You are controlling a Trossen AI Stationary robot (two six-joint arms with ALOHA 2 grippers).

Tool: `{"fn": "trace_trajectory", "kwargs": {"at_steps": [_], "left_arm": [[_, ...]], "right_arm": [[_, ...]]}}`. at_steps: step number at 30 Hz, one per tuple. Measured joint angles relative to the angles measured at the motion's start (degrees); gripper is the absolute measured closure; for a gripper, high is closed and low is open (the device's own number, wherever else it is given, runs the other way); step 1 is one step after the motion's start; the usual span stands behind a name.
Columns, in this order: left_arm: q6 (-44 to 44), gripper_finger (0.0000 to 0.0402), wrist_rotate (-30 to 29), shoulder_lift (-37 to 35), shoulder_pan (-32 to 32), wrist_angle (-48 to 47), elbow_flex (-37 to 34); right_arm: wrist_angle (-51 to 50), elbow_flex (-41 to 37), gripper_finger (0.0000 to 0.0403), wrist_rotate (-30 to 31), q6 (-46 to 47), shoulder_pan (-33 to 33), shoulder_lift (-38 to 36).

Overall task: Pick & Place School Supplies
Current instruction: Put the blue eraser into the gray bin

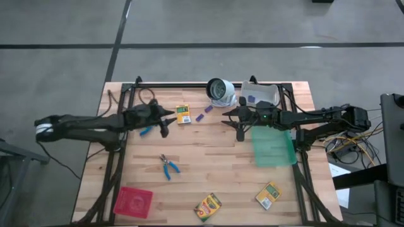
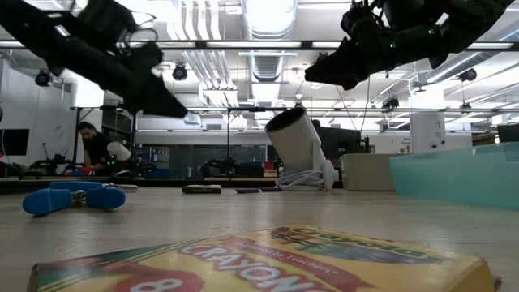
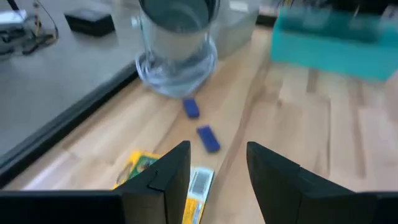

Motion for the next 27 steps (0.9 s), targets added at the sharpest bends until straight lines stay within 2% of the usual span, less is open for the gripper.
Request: {"fn": "trace_trajectory", "kwargs": {"at_steps": [6,12,19,24,27], "left_arm": [[3.62,0.0239,-0.02,8.68,0.0,10.21,1.82],[7.95,0.0239,-3.85,16.45,0.03,15.35,3.96],[7.88,0.0239,-4.59,27.27,0.04,13.93,10.81],[7.72,0.0239,-5.05,33.96,0.04,8.92,17.51],[7.57,0.0239,-7.84,36.98,0.04,4.2,20.94]], "right_arm": [[-0.04,0.0,0.0259,0.0,0.08,0.0,0.0],[-0.01,0.0,0.0255,0.0,0.08,0.0,0.0],[0.02,0.0,0.0246,0.0,0.08,0.0,0.0],[0.0,0.0,0.0246,0.0,0.08,-0.01,0.0],[-0.02,0.0,0.0248,0.0,0.53,-0.01,0.0]]}}
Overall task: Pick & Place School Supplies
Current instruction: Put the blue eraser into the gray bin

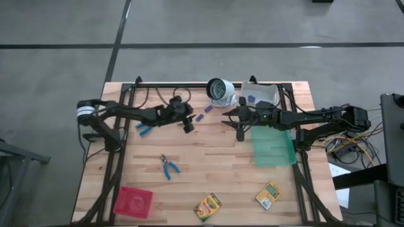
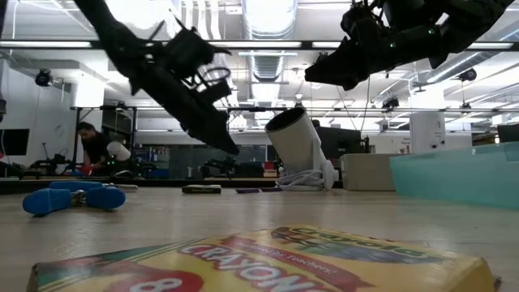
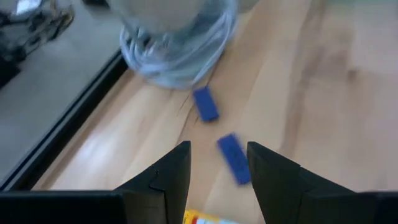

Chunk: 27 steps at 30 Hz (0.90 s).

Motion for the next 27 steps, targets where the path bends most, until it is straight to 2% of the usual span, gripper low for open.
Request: {"fn": "trace_trajectory", "kwargs": {"at_steps": [3,6,13,20,27], "left_arm": [[-1.41,0.0239,-2.96,2.29,0.0,-3.34,2.5],[-4.13,0.0239,-3.53,3.71,0.04,-4.27,3.91],[-11.36,0.0239,-3.15,4.37,0.08,-4.67,4.19],[-14.74,0.0239,0.08,4.42,0.25,-4.71,4.67],[-18.42,0.0239,0.19,4.61,0.61,-4.65,6.12]], "right_arm": [[0.0,0.0,0.0245,0.02,1.29,0.01,0.0],[0.0,0.0,0.0242,0.0,2.18,0.01,0.02],[0.0,0.0,0.0239,0.0,2.07,-0.01,0.0],[0.0,0.0,0.0234,0.02,1.89,0.01,0.02],[0.0,0.0,0.0234,0.0,1.87,-0.01,0.02]]}}
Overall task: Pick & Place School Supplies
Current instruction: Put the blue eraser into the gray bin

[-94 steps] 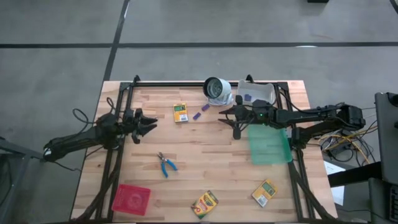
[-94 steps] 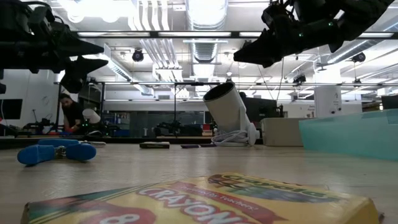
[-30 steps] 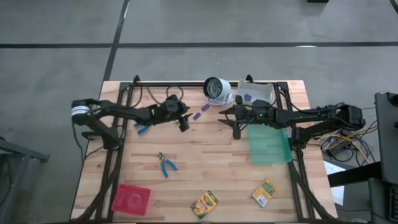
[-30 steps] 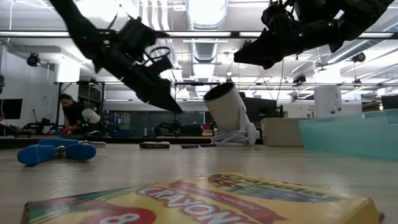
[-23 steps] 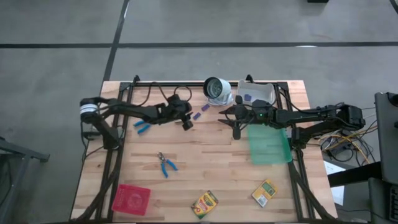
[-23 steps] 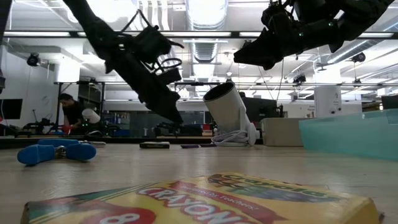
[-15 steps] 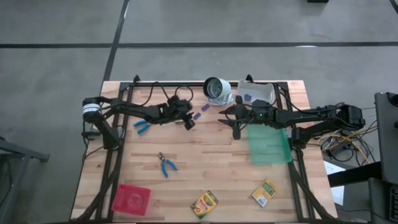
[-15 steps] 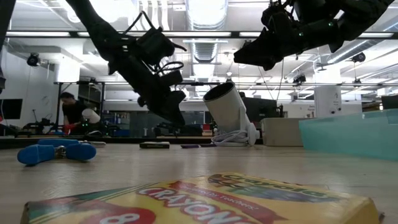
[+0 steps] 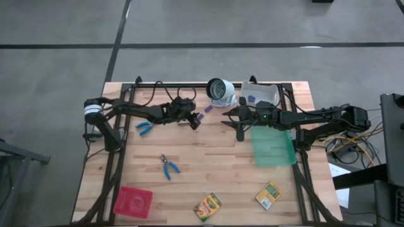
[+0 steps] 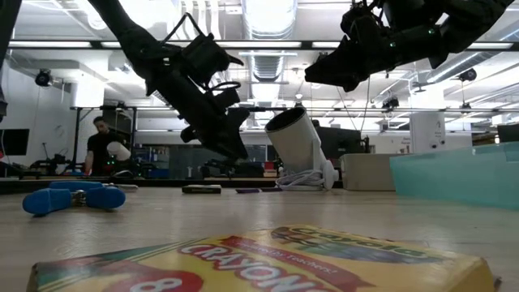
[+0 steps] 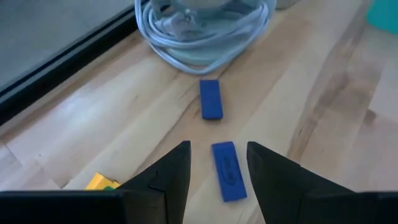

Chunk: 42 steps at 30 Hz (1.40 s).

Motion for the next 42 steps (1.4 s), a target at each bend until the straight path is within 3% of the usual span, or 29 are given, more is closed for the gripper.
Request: {"fn": "trace_trajectory", "kwargs": {"at_steps": [20,28,35,42], "left_arm": [[2.62,0.0239,-0.11,9.95,1.8,-6.33,9.38],[5.47,0.0239,-6.55,10.43,3.51,-10.6,8.99],[5.81,0.0239,-5.46,10.89,3.61,-11.04,8.99],[6.73,0.0239,-0.75,13.03,3.52,-10.4,9.21]], "right_arm": [[0.0,0.0,0.0234,0.02,-1.01,0.0,0.02],[-0.92,0.0,0.0234,0.02,-0.89,0.0,0.02],[-0.79,0.0,0.0234,0.02,-1.01,0.0,0.02],[-0.74,0.0,0.0234,0.02,-1.03,0.0,0.02]]}}
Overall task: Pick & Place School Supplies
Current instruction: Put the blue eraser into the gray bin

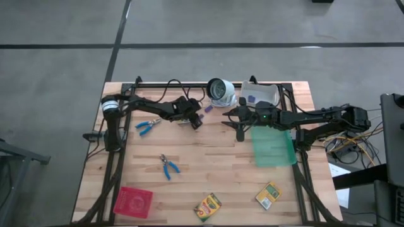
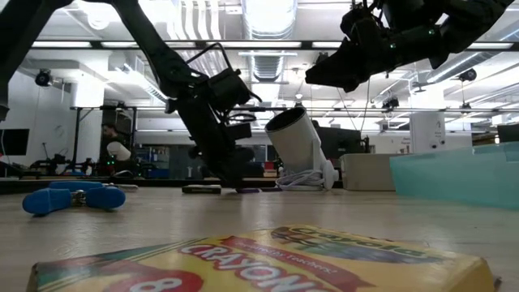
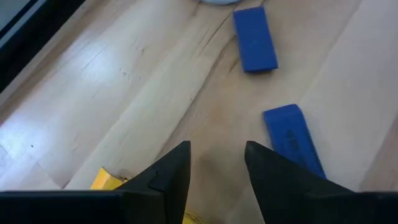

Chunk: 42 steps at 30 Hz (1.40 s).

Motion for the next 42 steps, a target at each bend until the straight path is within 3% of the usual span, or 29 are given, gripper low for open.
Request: {"fn": "trace_trajectory", "kwargs": {"at_steps": [18,35,42], "left_arm": [[-0.38,0.0239,4.72,1.18,-4.23,-1.08,0.05],[-11.19,0.0239,4.3,1.26,-17.95,-1.89,-0.17],[-11.91,0.0239,4.52,1.27,-22.21,-0.45,-0.21]], "right_arm": [[-0.36,0.0,0.0234,0.04,0.06,0.0,0.0],[-0.51,0.0,0.0234,0.02,0.16,0.0,0.0],[-0.49,0.0,0.0234,0.02,0.17,0.0,0.0]]}}
